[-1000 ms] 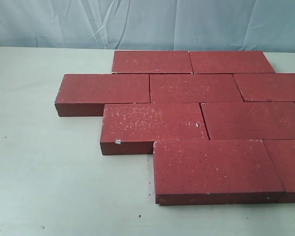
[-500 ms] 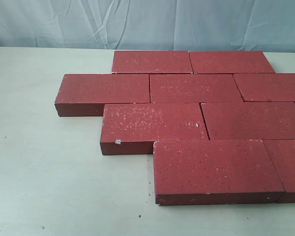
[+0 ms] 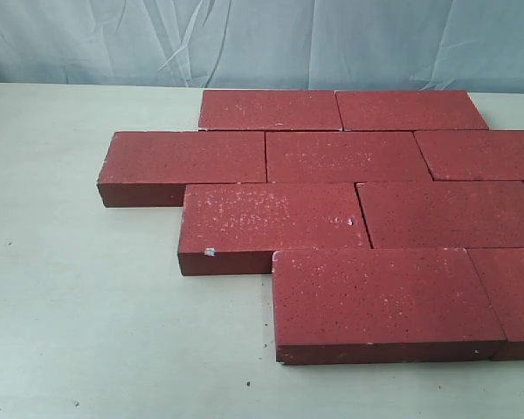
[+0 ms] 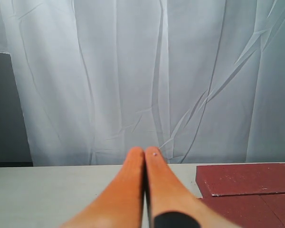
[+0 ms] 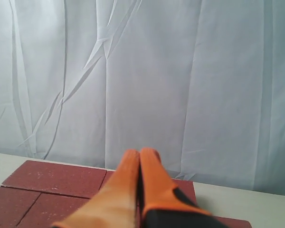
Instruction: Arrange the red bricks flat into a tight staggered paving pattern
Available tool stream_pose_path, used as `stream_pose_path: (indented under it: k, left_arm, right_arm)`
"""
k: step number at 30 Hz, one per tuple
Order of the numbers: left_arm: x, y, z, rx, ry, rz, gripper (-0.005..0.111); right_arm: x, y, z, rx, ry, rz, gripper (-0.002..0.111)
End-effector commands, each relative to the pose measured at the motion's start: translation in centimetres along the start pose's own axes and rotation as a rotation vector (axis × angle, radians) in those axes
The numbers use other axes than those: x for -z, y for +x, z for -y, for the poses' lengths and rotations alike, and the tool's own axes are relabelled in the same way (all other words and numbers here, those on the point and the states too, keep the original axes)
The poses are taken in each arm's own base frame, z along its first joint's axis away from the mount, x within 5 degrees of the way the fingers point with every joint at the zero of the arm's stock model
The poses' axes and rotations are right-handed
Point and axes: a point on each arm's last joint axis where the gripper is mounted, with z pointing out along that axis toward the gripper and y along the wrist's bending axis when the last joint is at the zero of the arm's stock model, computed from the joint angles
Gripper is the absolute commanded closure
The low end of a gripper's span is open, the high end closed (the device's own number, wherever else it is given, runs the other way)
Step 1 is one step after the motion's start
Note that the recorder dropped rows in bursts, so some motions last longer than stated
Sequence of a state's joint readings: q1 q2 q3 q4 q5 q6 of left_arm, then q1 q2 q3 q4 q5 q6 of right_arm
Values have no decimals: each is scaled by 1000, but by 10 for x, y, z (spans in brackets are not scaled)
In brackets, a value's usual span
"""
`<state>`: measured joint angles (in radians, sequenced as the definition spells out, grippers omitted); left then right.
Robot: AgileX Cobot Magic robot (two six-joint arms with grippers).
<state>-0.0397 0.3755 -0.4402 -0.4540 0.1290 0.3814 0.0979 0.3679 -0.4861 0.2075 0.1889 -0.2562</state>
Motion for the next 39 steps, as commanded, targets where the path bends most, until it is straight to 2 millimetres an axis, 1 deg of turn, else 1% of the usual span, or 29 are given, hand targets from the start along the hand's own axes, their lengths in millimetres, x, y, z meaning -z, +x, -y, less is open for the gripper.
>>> stream_pose_path:
  k: [1,10,15,21,27,39]
  left_arm:
    - [1,0,0,2,0,12,106]
    - [1,0,0,-22,-2,9,106]
    - [7,9,-1,-59,-8,-30,106]
    - [19,33,-4,-65,-28,-43,106]
    - [29,54,-9,7,-99,-28,106]
    - [35,96,-14,10,-142,-67,106]
  right_arm:
    - [1,-1,-1,-34,-6,15,109]
    - [1,-1,-1,-36,-6,15,109]
    - [1,-1,-1,-36,-6,15,109]
    - [1,-1,-1,-36,-6,15,109]
    - [1,-1,-1,-36,-6,15,109]
    - [1,-1,-1,-36,-6,15,109]
